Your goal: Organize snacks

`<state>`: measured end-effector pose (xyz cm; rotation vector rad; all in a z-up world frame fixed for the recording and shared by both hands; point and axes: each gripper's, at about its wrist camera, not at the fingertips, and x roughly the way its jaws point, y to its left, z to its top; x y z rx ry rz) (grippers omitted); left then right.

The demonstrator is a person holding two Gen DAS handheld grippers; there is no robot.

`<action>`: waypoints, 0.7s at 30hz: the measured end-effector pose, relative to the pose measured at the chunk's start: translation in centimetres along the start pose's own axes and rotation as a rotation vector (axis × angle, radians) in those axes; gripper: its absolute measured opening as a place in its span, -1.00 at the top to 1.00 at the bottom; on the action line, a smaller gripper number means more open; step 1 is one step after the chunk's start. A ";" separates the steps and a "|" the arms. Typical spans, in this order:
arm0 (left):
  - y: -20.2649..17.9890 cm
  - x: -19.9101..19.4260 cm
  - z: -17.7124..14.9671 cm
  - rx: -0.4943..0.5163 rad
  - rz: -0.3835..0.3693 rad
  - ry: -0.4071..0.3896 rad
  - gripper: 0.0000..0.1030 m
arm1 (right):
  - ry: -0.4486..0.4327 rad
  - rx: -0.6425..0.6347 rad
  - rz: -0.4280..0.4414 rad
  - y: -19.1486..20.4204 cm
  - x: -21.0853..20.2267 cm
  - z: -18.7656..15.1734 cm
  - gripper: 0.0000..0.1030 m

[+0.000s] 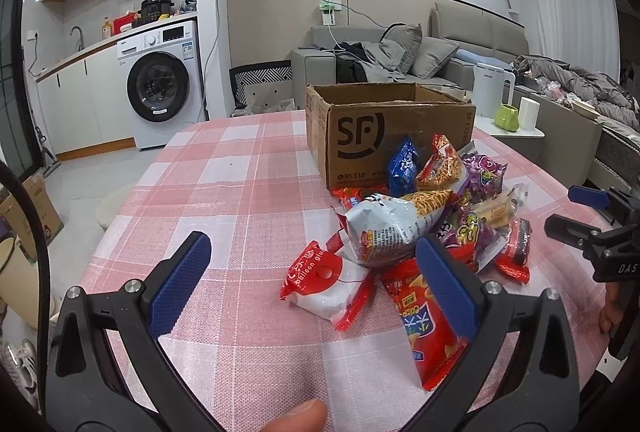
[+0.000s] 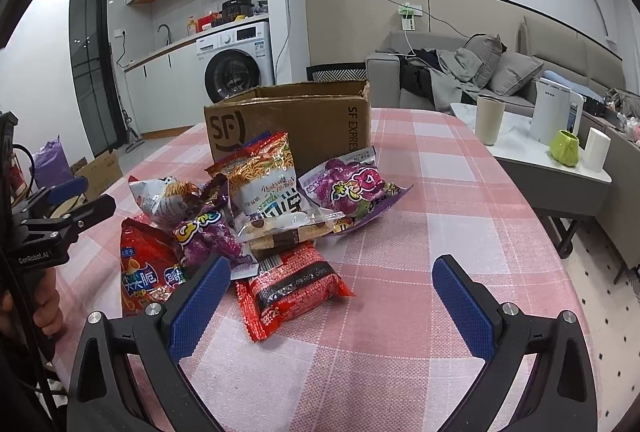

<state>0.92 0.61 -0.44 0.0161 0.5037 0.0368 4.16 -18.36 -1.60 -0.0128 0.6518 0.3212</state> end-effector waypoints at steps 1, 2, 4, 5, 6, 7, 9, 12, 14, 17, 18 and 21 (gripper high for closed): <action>-0.1 0.0 0.0 0.007 0.002 -0.001 -0.98 | 0.002 0.002 0.003 0.0 0.1 0.0 -0.99; -0.3 0.0 0.0 0.012 0.002 -0.002 -0.98 | 0.005 0.005 0.004 0.0 0.1 0.1 -0.99; -0.4 0.0 0.0 0.015 0.004 -0.004 -0.98 | 0.008 0.006 0.004 -0.1 0.2 0.1 -0.99; -0.5 0.0 0.0 0.013 -0.003 0.000 -0.98 | 0.012 0.005 0.003 -0.1 0.3 0.1 -0.99; -0.5 0.0 0.0 0.011 -0.012 0.004 -0.98 | 0.016 0.004 0.006 -0.1 0.4 0.2 -0.99; -0.6 0.0 -0.1 0.010 -0.020 0.011 -0.98 | 0.020 0.004 0.011 -0.1 0.4 0.3 -0.99; -0.9 0.1 -0.1 0.013 -0.031 0.027 -0.98 | 0.037 0.005 0.015 -0.2 0.7 0.4 -0.99; -1.5 0.2 -0.1 0.021 -0.061 0.048 -0.98 | 0.086 0.003 0.014 -0.1 1.7 0.4 -0.99; -1.8 0.3 -0.2 0.026 -0.080 0.064 -0.98 | 0.122 -0.006 0.023 -0.1 2.4 0.4 -0.99; -2.2 0.6 -0.3 0.033 -0.117 0.094 -0.98 | 0.152 -0.020 0.035 0.1 3.0 0.3 -0.99; -2.3 0.6 -0.4 0.032 -0.133 0.103 -0.98 | 0.170 -0.029 0.033 0.2 3.3 0.3 -0.99; -2.7 1.1 -0.6 0.040 -0.175 0.143 -0.98 | 0.219 -0.033 0.058 0.3 4.1 0.2 -0.99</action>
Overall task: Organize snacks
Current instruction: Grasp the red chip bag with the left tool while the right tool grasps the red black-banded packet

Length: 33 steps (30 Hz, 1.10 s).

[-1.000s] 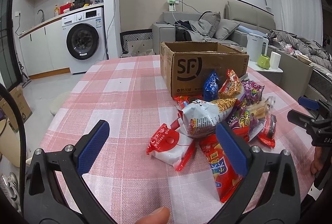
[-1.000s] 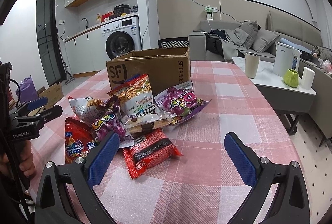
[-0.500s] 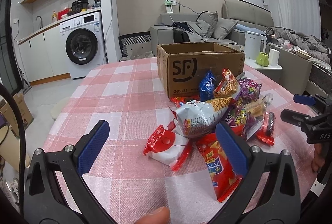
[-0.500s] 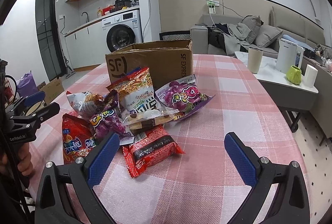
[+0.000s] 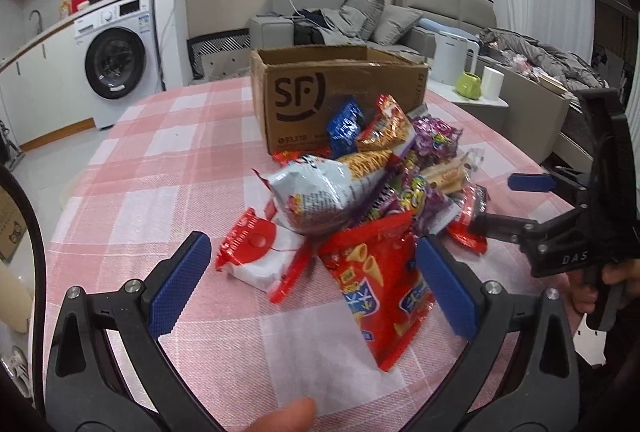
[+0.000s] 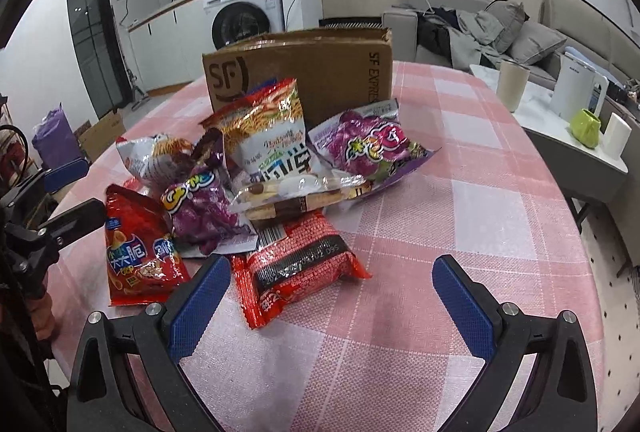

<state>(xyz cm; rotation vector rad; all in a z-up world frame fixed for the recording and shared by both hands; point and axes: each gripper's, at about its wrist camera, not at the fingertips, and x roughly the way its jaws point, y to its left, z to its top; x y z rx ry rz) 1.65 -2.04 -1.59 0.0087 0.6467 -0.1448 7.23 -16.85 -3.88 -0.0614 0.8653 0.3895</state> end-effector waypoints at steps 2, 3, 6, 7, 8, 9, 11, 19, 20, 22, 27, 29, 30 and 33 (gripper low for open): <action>-0.3 0.5 -0.2 0.012 -0.019 0.027 -0.98 | 0.030 0.001 0.014 0.0 0.6 -0.1 -0.99; -0.5 0.7 -0.3 0.015 -0.030 0.038 -0.98 | 0.039 -0.002 0.014 0.1 0.8 -0.1 -0.99; -0.9 1.3 -0.6 0.022 -0.059 0.064 -0.98 | 0.054 -0.008 0.031 0.2 1.4 0.1 -0.98; -1.1 1.6 -0.6 0.024 -0.073 0.074 -0.98 | 0.060 -0.016 0.030 0.3 1.6 0.1 -0.98; -1.2 1.8 -0.7 0.027 -0.086 0.081 -0.97 | 0.066 -0.025 0.028 0.5 1.8 0.2 -0.95; -1.3 1.8 -0.8 0.029 -0.099 0.086 -0.89 | 0.072 -0.031 0.029 0.6 2.0 0.3 -0.92; -1.5 2.3 -0.8 0.035 -0.113 0.102 -0.76 | 0.087 -0.046 0.035 0.7 2.5 0.5 -0.75; -2.2 3.7 -0.8 0.038 -0.189 0.178 -0.13 | 0.118 -0.099 0.050 1.8 3.7 1.0 -0.57; -2.3 3.8 -0.9 0.038 -0.199 0.183 -0.03 | 0.119 -0.106 0.049 1.9 3.8 1.1 -0.51; -2.4 3.9 -0.9 0.038 -0.199 0.177 0.04 | 0.127 -0.115 0.044 2.0 4.1 1.1 -0.37; -2.4 3.7 -0.9 0.024 -0.227 0.161 0.22 | 0.116 -0.094 0.069 1.5 3.4 1.0 -0.06; -2.3 3.7 -0.9 0.021 -0.233 0.155 0.25 | 0.111 -0.086 0.078 1.2 3.1 0.7 -0.01; -2.3 3.6 -0.9 0.021 -0.234 0.154 0.26 | 0.108 -0.087 0.077 1.1 2.9 0.6 0.00; -2.0 3.3 -0.8 0.019 -0.233 0.149 0.29 | 0.105 -0.078 0.078 0.8 2.4 0.2 0.01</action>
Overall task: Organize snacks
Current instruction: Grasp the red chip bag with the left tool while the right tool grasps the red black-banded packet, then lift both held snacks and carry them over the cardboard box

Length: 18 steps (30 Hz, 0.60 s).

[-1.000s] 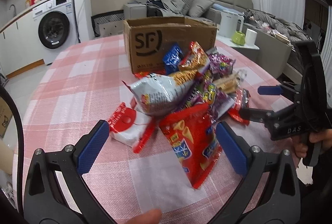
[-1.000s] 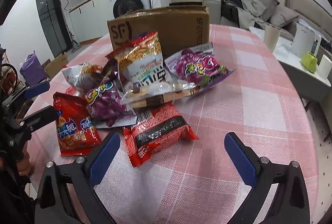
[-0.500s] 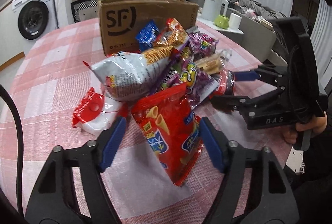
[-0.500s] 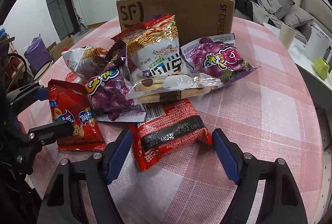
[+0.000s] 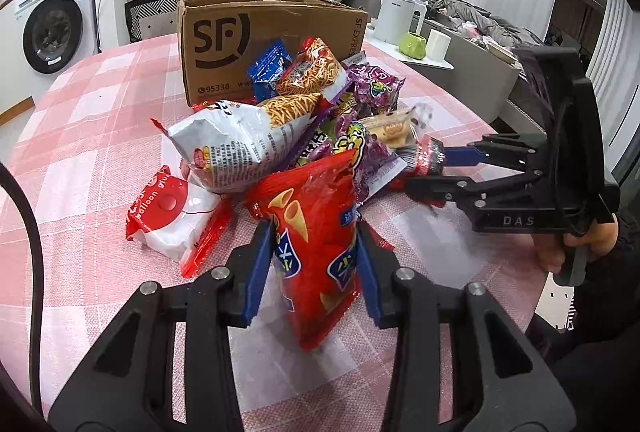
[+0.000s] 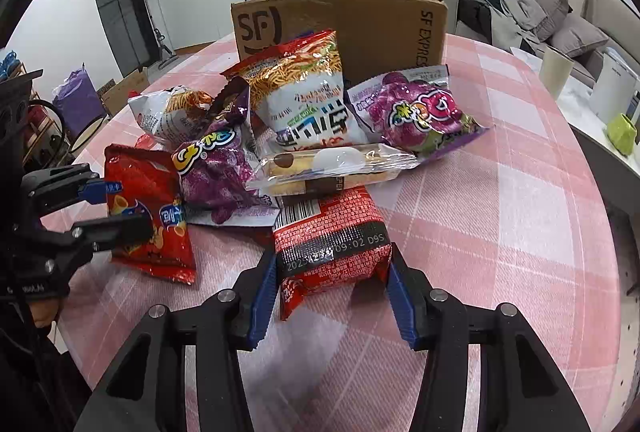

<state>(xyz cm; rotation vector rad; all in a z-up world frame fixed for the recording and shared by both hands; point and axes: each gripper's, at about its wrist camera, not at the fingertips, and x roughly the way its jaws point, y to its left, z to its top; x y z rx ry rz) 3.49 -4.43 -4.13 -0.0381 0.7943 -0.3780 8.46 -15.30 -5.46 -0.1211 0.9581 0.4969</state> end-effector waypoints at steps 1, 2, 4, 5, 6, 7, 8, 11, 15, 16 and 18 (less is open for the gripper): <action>0.0 -0.1 0.0 0.000 0.001 -0.003 0.30 | -0.001 0.005 0.000 -0.1 -0.2 -0.1 0.02; 0.1 -0.3 0.0 -0.003 0.002 -0.007 0.31 | -0.002 0.010 -0.002 -0.2 -0.4 -0.3 0.02; 0.2 -0.5 0.0 -0.006 0.000 -0.012 0.31 | -0.007 0.020 -0.008 -0.5 -0.8 -0.7 0.02; 0.2 -0.7 0.0 -0.008 0.000 -0.017 0.31 | -0.010 0.025 -0.010 -0.9 -1.0 -0.9 0.02; 0.2 -0.9 -0.1 -0.010 -0.002 -0.022 0.32 | -0.015 0.031 -0.012 -1.0 -1.2 -1.1 0.02; 0.3 -1.1 0.0 -0.012 -0.006 -0.029 0.32 | -0.019 0.037 -0.013 -1.0 -1.6 -1.4 0.03; 0.3 -1.3 0.0 -0.014 -0.008 -0.034 0.32 | -0.025 0.041 -0.015 -1.1 -1.9 -1.6 0.03; 0.2 -2.0 0.0 -0.018 -0.007 -0.053 0.32 | -0.041 0.059 -0.020 -1.4 -2.7 -2.2 0.03; 0.1 -2.9 0.0 -0.018 -0.006 -0.075 0.32 | -0.070 0.085 -0.028 -1.9 -4.0 -2.8 0.03; 0.1 -3.1 0.1 -0.018 -0.003 -0.081 0.32 | -0.078 0.089 -0.031 -1.9 -4.3 -2.9 0.03; 0.0 -3.5 0.2 -0.016 0.001 -0.092 0.32 | -0.092 0.097 -0.039 -2.1 -5.0 -3.1 0.03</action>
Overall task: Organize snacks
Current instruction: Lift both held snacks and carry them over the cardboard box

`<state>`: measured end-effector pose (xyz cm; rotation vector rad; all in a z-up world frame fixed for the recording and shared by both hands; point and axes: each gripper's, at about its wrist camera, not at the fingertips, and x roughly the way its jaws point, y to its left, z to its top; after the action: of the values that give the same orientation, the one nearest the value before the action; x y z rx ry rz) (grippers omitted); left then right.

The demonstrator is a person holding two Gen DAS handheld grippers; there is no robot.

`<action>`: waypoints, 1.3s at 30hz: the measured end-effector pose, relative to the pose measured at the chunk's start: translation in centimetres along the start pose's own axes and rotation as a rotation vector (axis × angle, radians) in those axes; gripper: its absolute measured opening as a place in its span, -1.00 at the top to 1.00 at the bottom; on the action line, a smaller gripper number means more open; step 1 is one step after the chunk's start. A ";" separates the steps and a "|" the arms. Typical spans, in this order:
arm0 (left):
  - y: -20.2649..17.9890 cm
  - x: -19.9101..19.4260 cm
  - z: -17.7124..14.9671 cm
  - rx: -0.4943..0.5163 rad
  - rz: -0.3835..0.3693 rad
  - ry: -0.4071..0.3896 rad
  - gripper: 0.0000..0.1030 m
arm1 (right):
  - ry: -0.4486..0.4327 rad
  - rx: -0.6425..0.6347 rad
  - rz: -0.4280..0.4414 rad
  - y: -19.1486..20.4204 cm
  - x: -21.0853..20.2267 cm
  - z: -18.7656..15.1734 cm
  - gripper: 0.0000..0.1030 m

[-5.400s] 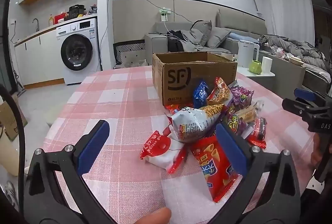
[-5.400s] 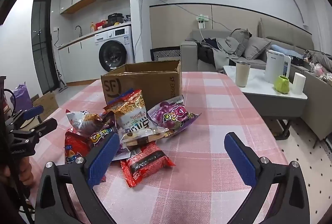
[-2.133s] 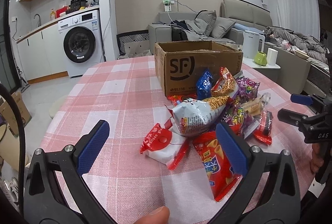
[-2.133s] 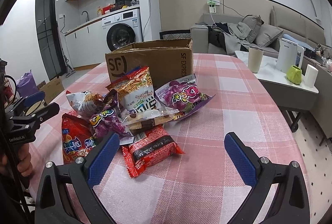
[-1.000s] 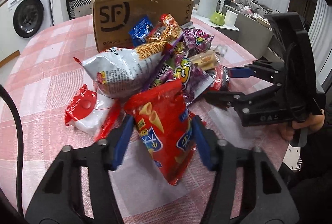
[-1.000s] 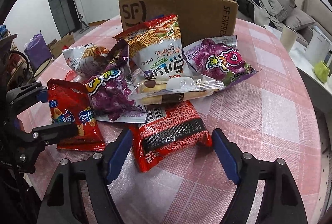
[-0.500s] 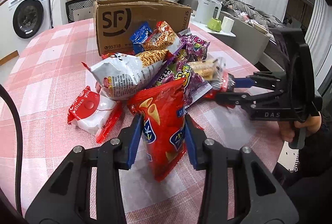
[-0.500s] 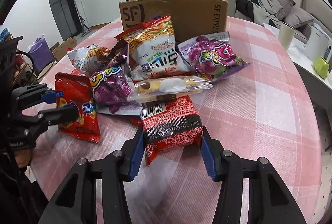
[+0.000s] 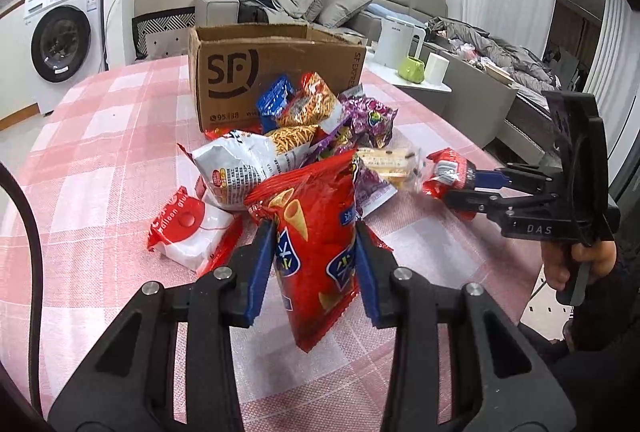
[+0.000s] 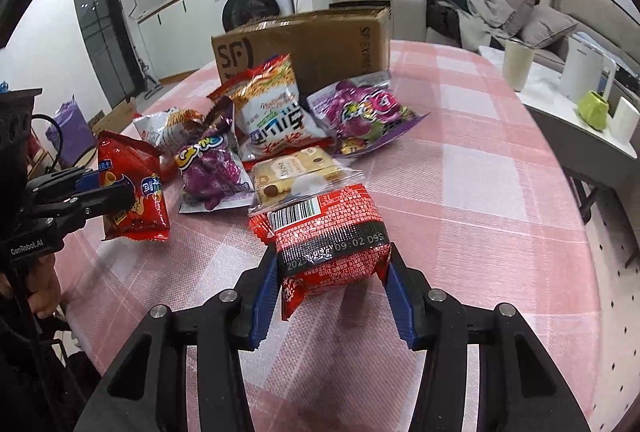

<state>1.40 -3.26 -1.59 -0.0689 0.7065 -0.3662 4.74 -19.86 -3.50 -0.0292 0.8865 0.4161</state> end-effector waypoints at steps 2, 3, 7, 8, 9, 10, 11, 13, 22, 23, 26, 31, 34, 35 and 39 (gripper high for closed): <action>0.0 -0.4 0.2 0.000 0.006 -0.014 0.32 | -0.023 0.008 -0.004 -0.2 -0.8 0.0 0.03; 0.0 -0.7 0.3 -0.001 0.010 -0.022 0.32 | -0.036 0.013 -0.004 -0.3 -1.2 0.0 0.03; -0.2 -1.7 0.8 -0.001 0.029 -0.050 0.32 | -0.082 0.026 -0.002 -0.5 -2.5 0.4 0.03; -0.1 -1.9 1.0 -0.002 0.035 -0.057 0.32 | -0.090 0.027 0.001 -0.4 -2.6 0.6 0.03; -0.1 -2.2 1.2 -0.003 0.041 -0.064 0.32 | -0.100 0.027 0.003 -0.3 -2.8 0.8 0.03; 0.0 -2.3 1.3 -0.004 0.045 -0.068 0.32 | -0.112 0.027 0.006 -0.3 -3.1 1.0 0.03; 0.1 -2.5 1.5 -0.005 0.050 -0.074 0.32 | -0.121 0.026 0.010 -0.1 -3.2 1.2 0.03; 0.3 -2.8 1.9 -0.011 0.058 -0.085 0.32 | -0.138 0.020 0.017 0.2 -3.5 1.8 0.03; 0.6 -3.5 3.9 -0.018 0.116 -0.119 0.32 | -0.185 -0.008 0.051 2.2 -3.7 4.5 0.03; 0.6 -3.3 4.2 -0.017 0.122 -0.122 0.32 | -0.189 -0.010 0.051 2.3 -3.6 4.8 0.03; 0.7 -3.2 5.2 -0.018 0.146 -0.136 0.32 | -0.204 -0.013 0.061 2.8 -3.6 5.9 0.03; 0.8 -2.4 6.9 -0.016 0.168 -0.150 0.31 | -0.224 -0.015 0.067 3.2 -3.4 7.8 0.03; 0.6 -2.0 7.9 -0.006 0.175 -0.158 0.31 | -0.236 -0.001 0.072 3.0 -3.2 8.9 0.03; 0.5 -1.9 8.2 -0.004 0.180 -0.162 0.31 | -0.240 0.000 0.069 3.0 -3.1 9.2 0.03; 0.5 -1.2 9.3 0.000 0.192 -0.170 0.31 | -0.254 0.014 0.071 2.7 -2.9 10.5 0.03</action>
<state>6.74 -2.92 6.19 -0.0312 0.5394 -0.1741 10.00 -16.26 5.79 0.0672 0.6415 0.4681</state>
